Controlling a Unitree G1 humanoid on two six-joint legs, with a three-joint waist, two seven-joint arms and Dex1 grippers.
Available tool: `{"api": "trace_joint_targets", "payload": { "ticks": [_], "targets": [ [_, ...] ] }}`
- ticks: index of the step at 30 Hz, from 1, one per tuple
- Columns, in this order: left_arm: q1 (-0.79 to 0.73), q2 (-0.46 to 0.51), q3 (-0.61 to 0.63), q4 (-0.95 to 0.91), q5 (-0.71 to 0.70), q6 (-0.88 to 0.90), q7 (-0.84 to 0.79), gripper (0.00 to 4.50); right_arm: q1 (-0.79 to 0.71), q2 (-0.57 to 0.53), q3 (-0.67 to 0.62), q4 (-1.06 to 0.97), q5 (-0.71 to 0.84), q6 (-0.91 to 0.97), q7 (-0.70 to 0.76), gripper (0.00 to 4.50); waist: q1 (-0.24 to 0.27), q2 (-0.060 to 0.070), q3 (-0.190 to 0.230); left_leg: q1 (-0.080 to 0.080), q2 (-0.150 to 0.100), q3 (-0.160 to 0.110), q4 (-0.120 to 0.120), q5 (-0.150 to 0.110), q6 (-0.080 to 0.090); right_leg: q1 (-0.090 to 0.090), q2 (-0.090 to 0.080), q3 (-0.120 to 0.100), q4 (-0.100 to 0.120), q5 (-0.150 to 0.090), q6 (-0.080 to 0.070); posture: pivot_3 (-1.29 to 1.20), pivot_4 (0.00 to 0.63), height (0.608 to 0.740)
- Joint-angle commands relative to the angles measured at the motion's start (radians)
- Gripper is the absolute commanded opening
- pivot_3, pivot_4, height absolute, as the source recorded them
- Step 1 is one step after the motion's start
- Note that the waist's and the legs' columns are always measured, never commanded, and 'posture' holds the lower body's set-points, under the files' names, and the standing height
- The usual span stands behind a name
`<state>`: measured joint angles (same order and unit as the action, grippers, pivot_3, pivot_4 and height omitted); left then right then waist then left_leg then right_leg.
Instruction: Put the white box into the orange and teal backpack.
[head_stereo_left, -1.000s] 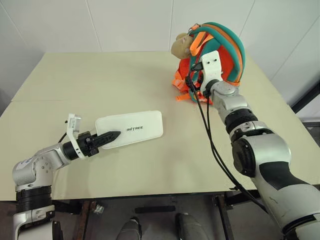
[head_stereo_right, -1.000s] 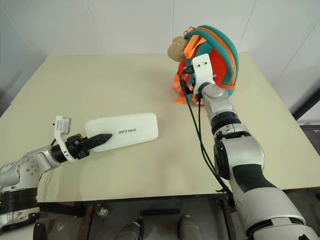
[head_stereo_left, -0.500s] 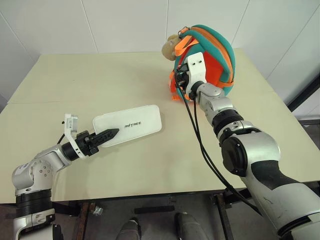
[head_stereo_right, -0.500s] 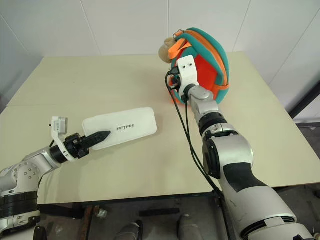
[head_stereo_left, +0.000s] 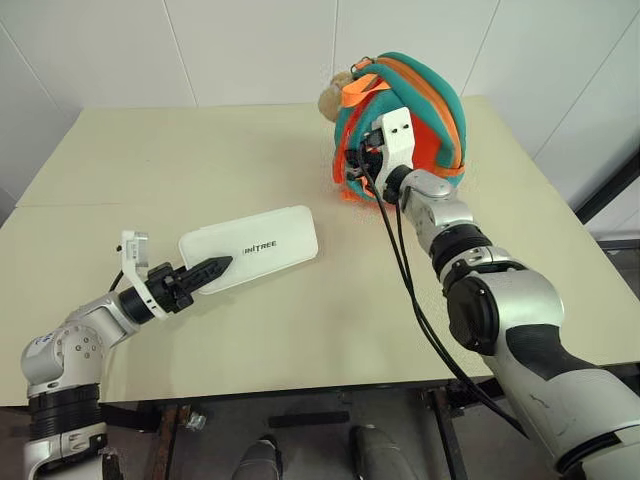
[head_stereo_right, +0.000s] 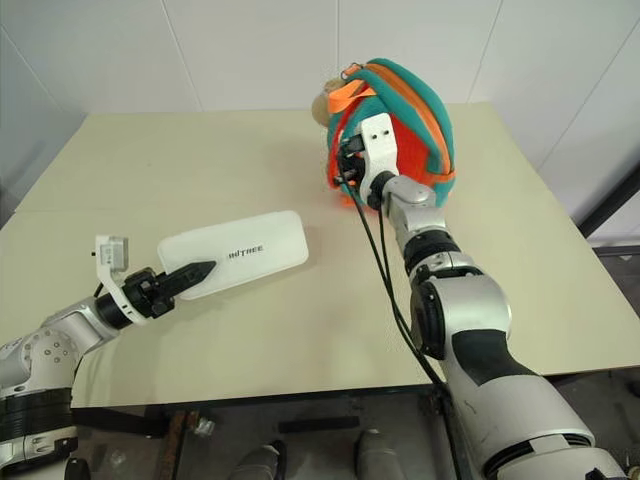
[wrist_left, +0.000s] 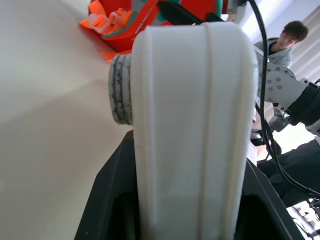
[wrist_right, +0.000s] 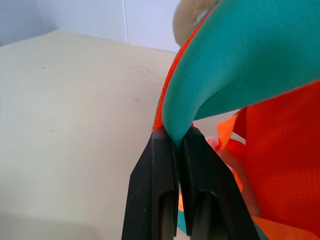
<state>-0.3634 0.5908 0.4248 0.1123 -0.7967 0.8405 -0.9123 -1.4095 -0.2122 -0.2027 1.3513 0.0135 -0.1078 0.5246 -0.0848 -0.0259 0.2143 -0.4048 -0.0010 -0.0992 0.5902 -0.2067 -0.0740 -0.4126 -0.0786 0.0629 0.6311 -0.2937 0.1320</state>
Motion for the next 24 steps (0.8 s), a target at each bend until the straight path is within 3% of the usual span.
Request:
{"api": "trace_joint_targets", "payload": {
  "ticks": [1,11,17,24],
  "targets": [
    [-0.03,0.013,0.01,0.019,-0.012,-0.034,-0.021,1.35,0.004,-0.028,-0.002,-0.036,0.004,-0.01,0.0,0.03,0.001,0.0,0.0,0.0,0.0,0.0,0.0,0.0,0.0,0.0,0.0,0.0,0.0,0.0,0.0,0.0,0.15,0.74],
    [-0.058,0.02,-0.014,0.04,-0.015,-0.027,-0.025,1.35,0.029,-0.105,0.004,-0.072,0.009,-0.021,0.071,0.03,0.0,0.0,0.0,0.0,0.0,0.0,-0.001,0.0,0.0,0.0,0.0,0.0,-0.001,0.0,0.0,0.0,0.15,0.74],
    [-0.071,0.007,-0.035,0.035,-0.019,-0.023,-0.017,1.35,0.033,-0.118,-0.001,-0.084,0.017,-0.008,0.068,1.77,0.001,0.0,0.0,0.0,0.0,0.0,0.0,0.0,0.0,0.0,0.0,0.0,-0.001,0.0,0.0,0.0,0.15,0.74],
    [-0.063,0.01,-0.036,0.026,-0.021,-0.02,-0.014,1.35,0.076,-0.194,0.002,-0.178,0.041,0.026,0.164,4.23,0.002,0.0,0.0,0.0,0.0,0.0,0.0,0.0,0.0,0.0,0.0,0.0,-0.001,0.0,0.0,0.0,0.15,0.74]
  ]
}}
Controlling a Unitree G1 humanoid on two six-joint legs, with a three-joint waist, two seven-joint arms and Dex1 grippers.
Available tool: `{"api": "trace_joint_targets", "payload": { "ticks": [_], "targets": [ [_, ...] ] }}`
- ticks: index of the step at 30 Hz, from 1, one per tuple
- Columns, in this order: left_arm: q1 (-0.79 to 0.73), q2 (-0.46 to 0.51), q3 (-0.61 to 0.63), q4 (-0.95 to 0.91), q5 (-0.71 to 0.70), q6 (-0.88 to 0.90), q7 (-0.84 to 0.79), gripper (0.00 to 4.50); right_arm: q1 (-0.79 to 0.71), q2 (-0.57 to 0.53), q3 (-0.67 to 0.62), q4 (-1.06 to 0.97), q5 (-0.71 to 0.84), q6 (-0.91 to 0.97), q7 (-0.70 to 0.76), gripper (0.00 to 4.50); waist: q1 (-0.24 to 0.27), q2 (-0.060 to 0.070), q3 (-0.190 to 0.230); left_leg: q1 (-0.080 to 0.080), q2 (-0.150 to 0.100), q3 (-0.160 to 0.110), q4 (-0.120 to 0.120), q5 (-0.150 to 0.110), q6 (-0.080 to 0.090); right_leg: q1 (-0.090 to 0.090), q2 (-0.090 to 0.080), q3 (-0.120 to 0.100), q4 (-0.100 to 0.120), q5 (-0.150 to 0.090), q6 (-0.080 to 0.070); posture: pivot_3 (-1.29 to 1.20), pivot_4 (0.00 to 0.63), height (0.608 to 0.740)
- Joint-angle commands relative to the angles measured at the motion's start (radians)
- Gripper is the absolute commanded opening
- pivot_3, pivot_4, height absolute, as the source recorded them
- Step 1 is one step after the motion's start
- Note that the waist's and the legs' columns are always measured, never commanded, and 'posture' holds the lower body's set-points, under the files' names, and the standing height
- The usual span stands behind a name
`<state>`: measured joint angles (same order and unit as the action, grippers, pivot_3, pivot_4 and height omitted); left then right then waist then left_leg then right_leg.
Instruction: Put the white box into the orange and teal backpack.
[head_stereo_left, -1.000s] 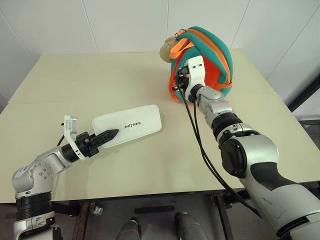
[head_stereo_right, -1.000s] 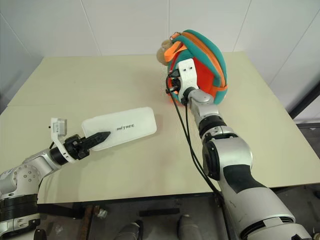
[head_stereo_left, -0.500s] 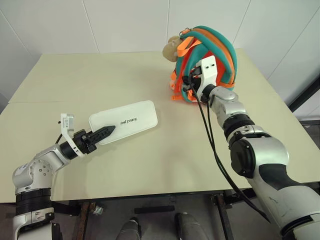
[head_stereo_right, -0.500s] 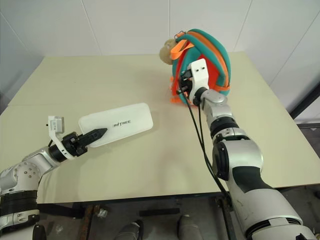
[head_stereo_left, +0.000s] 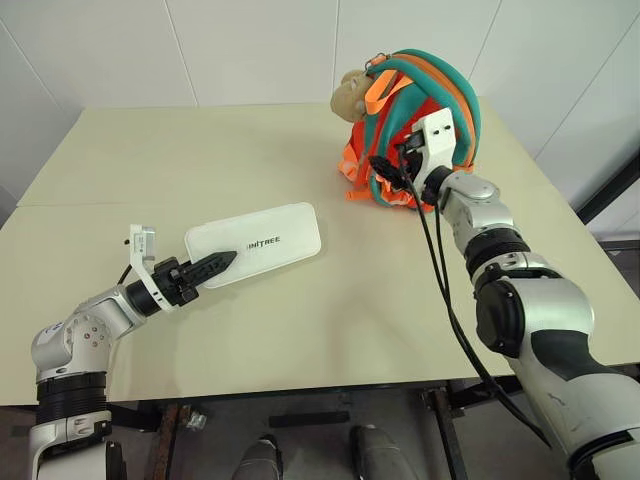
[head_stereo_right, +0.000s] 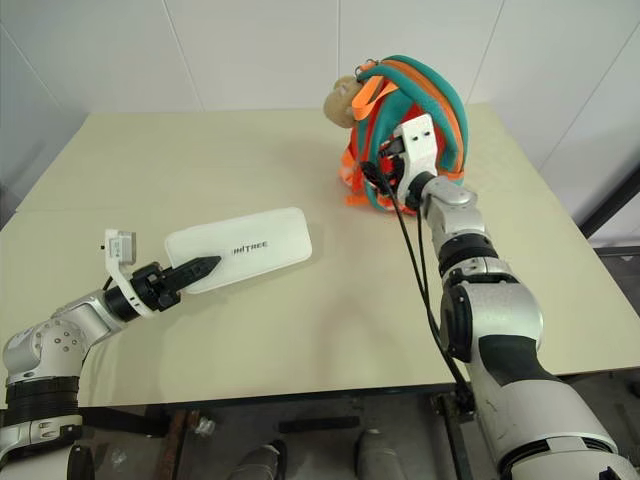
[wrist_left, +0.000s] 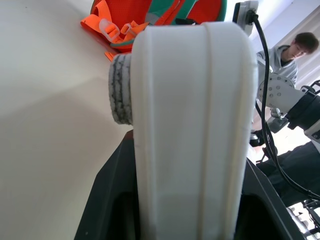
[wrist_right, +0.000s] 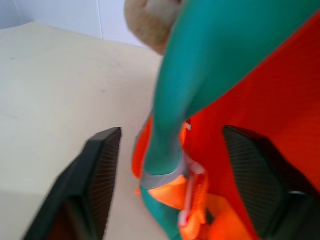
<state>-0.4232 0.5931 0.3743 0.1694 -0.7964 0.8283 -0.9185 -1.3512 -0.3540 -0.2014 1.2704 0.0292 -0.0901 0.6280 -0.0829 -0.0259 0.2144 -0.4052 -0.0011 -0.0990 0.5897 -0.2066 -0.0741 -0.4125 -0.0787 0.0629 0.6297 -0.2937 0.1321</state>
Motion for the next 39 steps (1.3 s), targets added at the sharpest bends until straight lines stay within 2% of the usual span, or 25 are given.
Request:
{"api": "trace_joint_targets", "payload": {
  "ticks": [1,6,13,17,21,29,33,39],
  "targets": [
    [0.0,0.009,0.016,-0.034,-0.022,-0.007,-0.008,1.35,0.035,-0.072,0.003,-0.131,0.03,0.017,0.087,4.48,0.001,0.0,0.0,0.0,0.0,0.0,0.0,0.0,0.0,0.0,0.0,0.0,0.0,0.0,0.0,0.0,0.15,0.74],
    [0.016,0.005,0.016,-0.038,-0.023,-0.01,-0.009,1.35,0.135,-0.161,-0.005,-0.316,0.056,0.074,0.131,4.48,0.005,0.0,0.0,0.0,0.0,0.0,0.0,0.0,0.0,0.0,0.0,0.0,-0.001,0.0,0.0,0.0,0.15,0.74],
    [0.012,-0.006,0.001,-0.024,-0.021,-0.011,-0.018,1.35,0.365,-0.28,-0.05,-0.715,0.174,0.289,0.198,4.48,0.009,0.0,0.0,0.0,0.0,0.0,0.001,0.0,0.0,0.001,0.0,0.0,0.0,0.0,0.0,0.0,0.15,0.74],
    [0.0,-0.004,-0.005,-0.005,-0.016,-0.016,-0.026,1.35,0.418,-0.334,-0.072,-0.787,0.205,0.356,0.182,4.48,0.01,0.0,0.0,0.0,0.0,0.0,0.002,0.0,0.0,0.001,0.0,0.0,0.0,0.0,0.0,0.0,0.15,0.74],
    [-0.011,-0.005,-0.014,0.009,-0.011,-0.021,-0.032,1.35,0.356,-0.357,-0.063,-0.624,0.181,0.3,0.157,4.48,0.01,0.0,0.0,0.001,0.0,0.001,0.003,0.0,0.001,0.003,0.0,0.0,-0.001,0.001,0.001,0.0,0.15,0.74],
    [-0.02,0.007,-0.008,0.01,-0.016,-0.025,-0.038,1.35,0.112,-0.333,0.0,-0.149,0.089,0.131,0.116,4.48,0.003,0.0,0.0,0.0,0.0,0.002,0.003,0.0,0.001,0.002,0.0,0.001,-0.002,0.002,0.001,0.0,0.15,0.74],
    [0.018,0.014,0.023,-0.026,-0.032,-0.022,-0.024,1.35,0.05,-0.308,0.038,-0.018,0.027,0.087,0.067,4.48,0.001,0.0,0.0,0.0,0.0,0.002,0.002,0.0,0.002,0.002,0.0,0.001,-0.003,0.002,0.001,0.0,0.15,0.74],
    [0.065,0.013,0.061,-0.075,-0.047,-0.014,-0.007,1.35,0.021,-0.25,0.075,0.052,-0.042,0.068,0.032,4.48,0.001,0.0,0.0,0.0,0.0,0.002,0.002,0.0,0.001,0.002,0.0,0.001,-0.003,0.001,0.001,0.0,0.15,0.74]
  ]
}}
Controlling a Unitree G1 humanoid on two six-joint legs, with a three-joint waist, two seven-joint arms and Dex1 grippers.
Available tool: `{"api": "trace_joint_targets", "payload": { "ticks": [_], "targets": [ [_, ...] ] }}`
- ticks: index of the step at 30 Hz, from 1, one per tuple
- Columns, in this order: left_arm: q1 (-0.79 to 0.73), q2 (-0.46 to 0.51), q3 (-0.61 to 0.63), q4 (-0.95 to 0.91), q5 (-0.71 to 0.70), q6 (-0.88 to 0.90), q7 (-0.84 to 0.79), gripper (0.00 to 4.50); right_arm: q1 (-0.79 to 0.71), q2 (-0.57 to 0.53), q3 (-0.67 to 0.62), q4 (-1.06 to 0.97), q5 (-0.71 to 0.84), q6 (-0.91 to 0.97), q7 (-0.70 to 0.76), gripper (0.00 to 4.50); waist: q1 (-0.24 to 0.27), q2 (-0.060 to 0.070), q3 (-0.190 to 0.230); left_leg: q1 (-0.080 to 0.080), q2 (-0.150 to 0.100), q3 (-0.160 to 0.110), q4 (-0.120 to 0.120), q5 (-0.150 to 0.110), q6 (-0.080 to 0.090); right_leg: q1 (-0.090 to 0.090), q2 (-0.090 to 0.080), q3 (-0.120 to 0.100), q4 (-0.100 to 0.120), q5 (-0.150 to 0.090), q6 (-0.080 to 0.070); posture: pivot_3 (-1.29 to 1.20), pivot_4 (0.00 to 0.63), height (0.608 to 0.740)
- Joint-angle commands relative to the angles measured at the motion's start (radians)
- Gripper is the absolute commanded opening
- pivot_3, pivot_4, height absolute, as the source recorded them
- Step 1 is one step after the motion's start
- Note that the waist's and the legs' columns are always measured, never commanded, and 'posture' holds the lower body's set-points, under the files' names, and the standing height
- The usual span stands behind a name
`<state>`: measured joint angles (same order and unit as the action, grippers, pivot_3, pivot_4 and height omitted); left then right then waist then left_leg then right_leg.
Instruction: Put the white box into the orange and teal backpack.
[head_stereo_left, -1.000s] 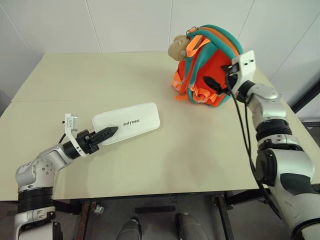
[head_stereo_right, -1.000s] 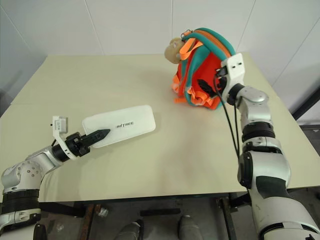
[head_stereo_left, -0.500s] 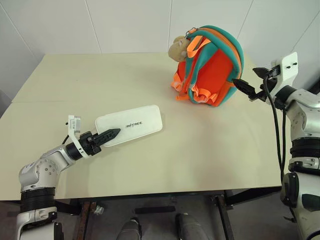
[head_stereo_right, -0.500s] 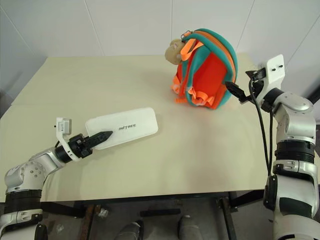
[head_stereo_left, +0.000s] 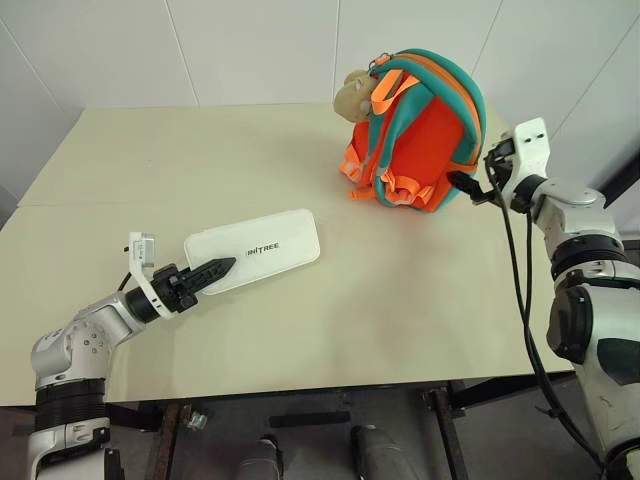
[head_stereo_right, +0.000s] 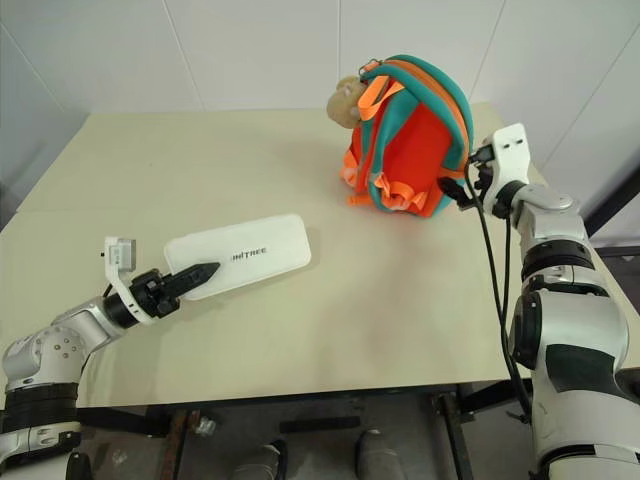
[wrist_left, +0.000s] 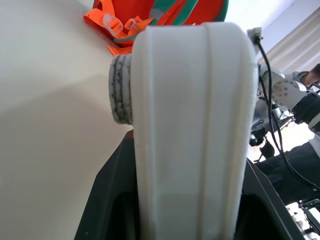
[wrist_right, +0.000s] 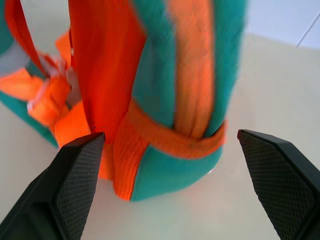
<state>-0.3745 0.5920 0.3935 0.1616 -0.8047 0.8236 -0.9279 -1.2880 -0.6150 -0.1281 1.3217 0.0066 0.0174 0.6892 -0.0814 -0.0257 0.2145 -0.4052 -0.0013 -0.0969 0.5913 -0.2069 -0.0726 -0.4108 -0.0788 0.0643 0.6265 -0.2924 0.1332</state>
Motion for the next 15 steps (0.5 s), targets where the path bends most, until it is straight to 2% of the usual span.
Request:
{"api": "trace_joint_targets", "payload": {
  "ticks": [1,3,12,13,15],
  "targets": [
    [0.02,0.014,0.045,-0.072,-0.041,-0.009,0.005,1.35,-0.044,0.018,0.004,0.003,-0.026,-0.052,-0.029,4.08,-0.001,0.0,0.0,0.0,0.0,0.0,0.0,0.0,0.0,0.0,0.0,0.0,0.0,0.0,0.0,0.0,0.15,0.74],
    [0.028,0.015,0.053,-0.081,-0.046,-0.01,0.012,1.35,-0.048,0.03,0.004,0.009,-0.038,-0.064,-0.04,3.57,-0.002,0.0,0.0,0.0,0.0,0.0,0.0,0.0,0.0,0.0,0.0,0.0,0.001,0.0,0.0,0.0,0.15,0.74],
    [0.032,0.008,0.052,-0.092,-0.051,-0.014,0.023,1.35,-0.065,0.068,-0.032,0.012,-0.032,-0.118,-0.052,0.66,-0.004,0.0,0.0,0.001,0.0,0.0,0.0,0.0,-0.001,0.0,0.0,0.0,0.002,0.0,0.0,0.0,0.15,0.74],
    [0.028,0.005,0.047,-0.09,-0.049,-0.016,0.022,1.35,-0.064,0.069,-0.034,0.01,-0.031,-0.123,-0.051,0.43,-0.004,0.0,0.0,0.001,0.0,0.0,0.0,0.0,-0.001,0.0,0.0,0.0,0.002,0.0,0.0,0.0,0.15,0.74],
    [0.019,-0.001,0.037,-0.083,-0.046,-0.02,0.02,1.35,-0.062,0.069,-0.041,0.007,-0.026,-0.13,-0.048,0.28,-0.003,0.0,0.0,0.001,0.0,0.0,0.0,0.0,-0.001,0.0,0.0,0.0,0.001,0.0,0.0,0.0,0.15,0.74]
  ]
}}
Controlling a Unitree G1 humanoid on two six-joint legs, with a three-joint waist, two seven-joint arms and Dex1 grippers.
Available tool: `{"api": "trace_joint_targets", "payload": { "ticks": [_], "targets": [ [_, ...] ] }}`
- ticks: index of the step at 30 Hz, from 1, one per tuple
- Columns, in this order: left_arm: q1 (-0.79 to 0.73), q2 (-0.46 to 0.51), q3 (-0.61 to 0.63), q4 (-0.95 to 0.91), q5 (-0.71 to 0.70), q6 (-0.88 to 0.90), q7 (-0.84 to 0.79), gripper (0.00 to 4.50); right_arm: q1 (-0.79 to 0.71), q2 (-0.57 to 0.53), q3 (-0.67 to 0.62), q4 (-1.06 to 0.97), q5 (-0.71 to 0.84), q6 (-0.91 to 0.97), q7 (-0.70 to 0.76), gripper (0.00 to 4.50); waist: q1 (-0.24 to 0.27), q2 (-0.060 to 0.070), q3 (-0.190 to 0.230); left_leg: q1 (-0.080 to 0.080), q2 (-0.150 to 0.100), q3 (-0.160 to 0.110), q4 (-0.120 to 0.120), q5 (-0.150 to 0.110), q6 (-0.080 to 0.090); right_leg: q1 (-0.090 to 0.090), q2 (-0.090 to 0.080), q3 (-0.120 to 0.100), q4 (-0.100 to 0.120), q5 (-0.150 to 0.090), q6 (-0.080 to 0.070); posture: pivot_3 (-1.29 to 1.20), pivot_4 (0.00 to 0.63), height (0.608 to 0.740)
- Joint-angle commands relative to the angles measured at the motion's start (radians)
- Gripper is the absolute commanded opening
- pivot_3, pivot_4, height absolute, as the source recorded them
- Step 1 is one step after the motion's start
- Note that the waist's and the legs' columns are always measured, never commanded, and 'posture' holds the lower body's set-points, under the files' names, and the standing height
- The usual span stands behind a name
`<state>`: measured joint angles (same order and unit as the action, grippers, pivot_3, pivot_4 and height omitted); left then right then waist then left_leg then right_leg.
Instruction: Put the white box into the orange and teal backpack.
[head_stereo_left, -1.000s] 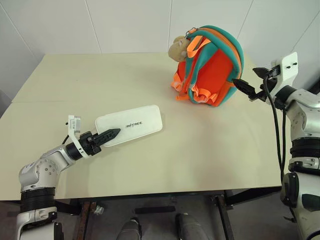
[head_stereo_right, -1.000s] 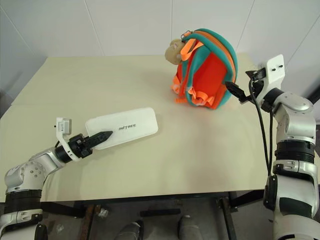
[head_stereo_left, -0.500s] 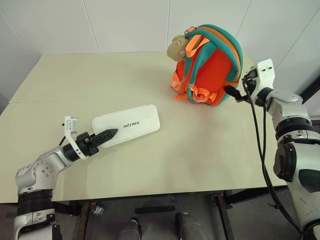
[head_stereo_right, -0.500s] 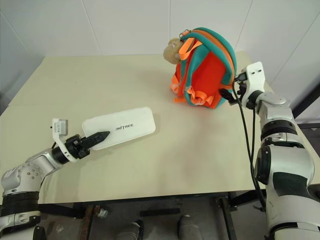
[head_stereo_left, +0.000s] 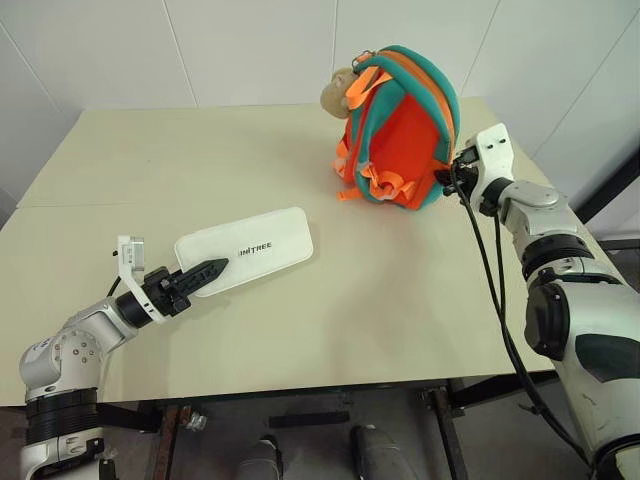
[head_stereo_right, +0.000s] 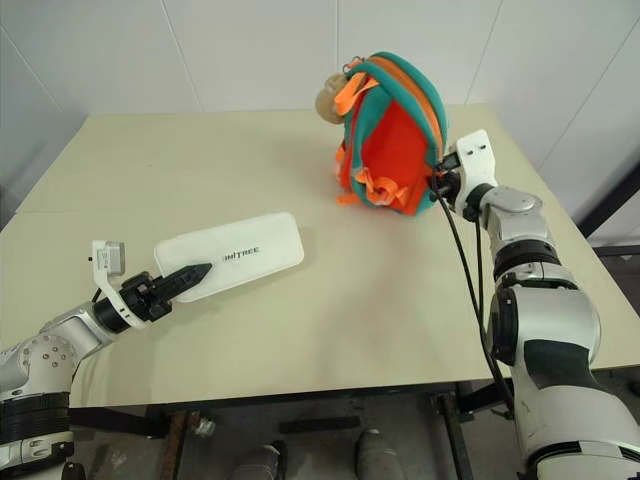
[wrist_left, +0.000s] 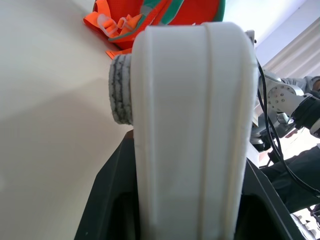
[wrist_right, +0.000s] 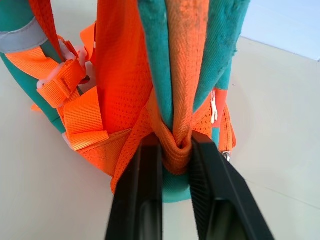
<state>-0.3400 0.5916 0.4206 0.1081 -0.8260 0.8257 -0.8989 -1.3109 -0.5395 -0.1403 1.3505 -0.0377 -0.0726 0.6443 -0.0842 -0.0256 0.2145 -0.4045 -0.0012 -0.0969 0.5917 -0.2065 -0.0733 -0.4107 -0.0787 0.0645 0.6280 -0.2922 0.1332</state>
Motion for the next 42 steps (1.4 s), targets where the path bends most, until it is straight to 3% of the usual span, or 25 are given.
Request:
{"api": "trace_joint_targets", "payload": {
  "ticks": [1,7,10,14,18,20,23,28,33,42],
  "targets": [
    [-0.022,-0.003,0.004,-0.025,-0.022,-0.024,-0.011,1.35,-0.036,-0.011,-0.034,-0.024,0.024,-0.044,0.001,0.28,0.001,0.0,0.0,0.0,0.0,0.0,0.0,0.0,0.0,0.0,0.0,0.0,0.0,0.0,0.0,0.0,0.15,0.74],
    [-0.049,-0.009,-0.023,0.005,-0.011,-0.033,-0.026,1.35,-0.018,-0.057,-0.043,-0.044,0.02,-0.048,0.011,0.28,0.002,0.0,0.0,0.0,0.0,0.0,0.0,0.0,0.0,0.0,0.0,0.0,0.0,0.0,0.0,0.0,0.15,0.74],
    [-0.063,-0.013,-0.043,0.032,-0.002,-0.04,-0.04,1.35,0.012,-0.111,-0.061,-0.083,0.053,-0.041,0.106,0.28,0.008,0.0,0.0,-0.001,0.0,0.0,0.0,0.0,0.0,0.0,0.0,0.0,-0.001,0.0,0.0,0.0,0.15,0.74],
    [-0.109,-0.017,-0.088,0.108,0.027,-0.058,-0.078,1.35,0.142,-0.202,-0.081,-0.276,0.123,0.019,0.257,0.28,0.03,0.001,0.0,-0.002,-0.001,0.0,-0.001,-0.001,0.001,0.0,0.0,0.0,-0.002,-0.001,0.001,0.0,0.15,0.74],
    [-0.168,-0.022,-0.128,0.186,0.056,-0.073,-0.115,1.35,0.388,-0.263,-0.137,-0.686,0.226,0.212,0.291,0.28,0.036,0.001,0.0,-0.003,-0.001,-0.001,0.0,-0.001,0.001,0.0,0.0,0.0,-0.002,-0.002,0.002,0.0,0.15,0.74],
    [-0.232,-0.032,-0.173,0.267,0.09,-0.089,-0.156,1.35,0.663,-0.306,-0.259,-1.073,0.306,0.39,0.282,0.28,0.055,0.001,0.0,-0.003,-0.001,-0.001,0.0,-0.001,0.001,-0.001,0.0,0.0,-0.002,-0.002,0.002,0.0,0.15,0.74],
    [-0.303,-0.044,-0.215,0.366,0.132,-0.118,-0.207,1.35,0.927,-0.326,-0.394,-1.432,0.398,0.57,0.252,0.28,0.064,0.003,0.0,-0.004,-0.001,-0.004,0.002,-0.001,0.0,0.0,0.0,-0.002,0.0,-0.005,0.002,0.0,0.15,0.74],
    [-0.386,-0.071,-0.251,0.474,0.181,-0.154,-0.269,1.35,1.143,-0.276,-0.574,-1.733,0.507,0.785,0.145,0.28,0.053,0.003,0.0,-0.002,-0.002,0.001,0.006,-0.003,0.003,0.002,-0.001,0.0,-0.001,-0.002,0.003,0.0,0.15,0.74],
    [-0.427,-0.08,-0.265,0.536,0.215,-0.176,-0.307,1.35,1.247,-0.22,-0.627,-1.781,0.527,0.794,0.081,0.28,0.052,0.002,0.0,0.0,-0.001,0.001,0.007,-0.001,0.004,0.003,0.0,0.0,-0.001,-0.001,0.002,0.0,0.15,0.74],
    [-0.453,-0.069,-0.256,0.561,0.24,-0.18,-0.336,1.35,1.315,-0.203,-0.539,-1.714,0.505,0.712,0.078,3.34,0.054,0.002,0.0,0.0,-0.001,0.001,0.007,0.001,0.004,0.004,0.0,0.0,-0.002,0.002,0.002,0.0,0.15,0.74]
  ]
}}
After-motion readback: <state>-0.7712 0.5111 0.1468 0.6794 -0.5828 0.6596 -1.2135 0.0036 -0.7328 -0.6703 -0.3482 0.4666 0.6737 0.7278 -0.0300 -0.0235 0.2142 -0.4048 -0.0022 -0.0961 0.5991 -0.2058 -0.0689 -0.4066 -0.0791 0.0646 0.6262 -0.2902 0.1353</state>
